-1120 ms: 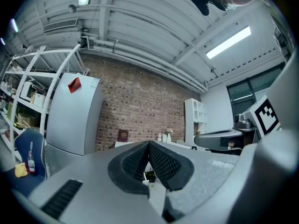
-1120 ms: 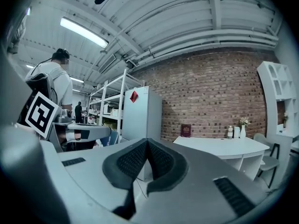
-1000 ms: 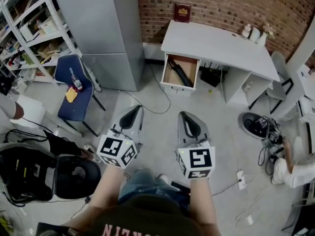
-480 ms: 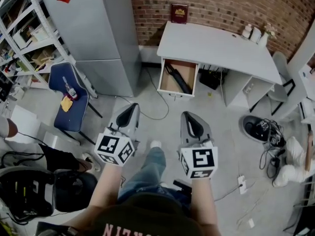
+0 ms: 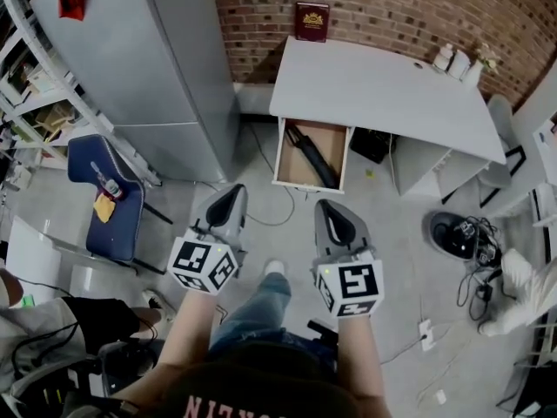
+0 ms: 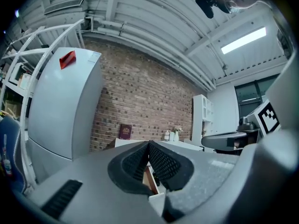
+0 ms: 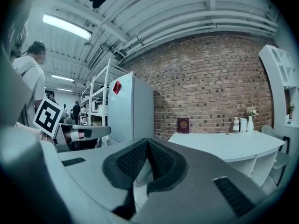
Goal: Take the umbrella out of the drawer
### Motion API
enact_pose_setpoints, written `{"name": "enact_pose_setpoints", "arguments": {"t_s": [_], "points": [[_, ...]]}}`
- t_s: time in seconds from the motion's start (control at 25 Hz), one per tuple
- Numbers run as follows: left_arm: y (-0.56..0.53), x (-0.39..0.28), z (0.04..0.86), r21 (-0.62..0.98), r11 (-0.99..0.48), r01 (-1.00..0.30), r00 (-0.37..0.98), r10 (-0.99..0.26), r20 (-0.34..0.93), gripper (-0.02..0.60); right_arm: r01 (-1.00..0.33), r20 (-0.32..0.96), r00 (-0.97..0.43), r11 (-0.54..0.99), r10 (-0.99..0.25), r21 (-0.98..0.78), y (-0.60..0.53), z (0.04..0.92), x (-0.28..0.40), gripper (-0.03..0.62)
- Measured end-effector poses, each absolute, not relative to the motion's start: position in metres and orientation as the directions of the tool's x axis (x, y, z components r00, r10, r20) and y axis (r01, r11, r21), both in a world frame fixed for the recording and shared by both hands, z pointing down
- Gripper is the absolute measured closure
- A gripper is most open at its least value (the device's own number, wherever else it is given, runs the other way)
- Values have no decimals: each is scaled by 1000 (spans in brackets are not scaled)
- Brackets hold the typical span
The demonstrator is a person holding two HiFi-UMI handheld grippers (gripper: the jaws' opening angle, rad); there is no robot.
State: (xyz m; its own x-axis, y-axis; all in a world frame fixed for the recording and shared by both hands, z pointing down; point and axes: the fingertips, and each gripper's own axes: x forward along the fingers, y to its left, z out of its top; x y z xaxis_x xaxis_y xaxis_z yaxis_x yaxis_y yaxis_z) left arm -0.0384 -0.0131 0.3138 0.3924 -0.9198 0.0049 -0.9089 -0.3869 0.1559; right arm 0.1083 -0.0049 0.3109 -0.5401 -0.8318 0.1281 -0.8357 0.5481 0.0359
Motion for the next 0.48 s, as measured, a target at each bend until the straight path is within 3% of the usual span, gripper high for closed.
{"name": "enact_pose_setpoints", "arguments": {"t_s": [0.48], "points": [[-173,-66,346,133,-455,-880,468,-879,90,583,-853,207,-508,522,-836,18,-159,338,73,600]]}}
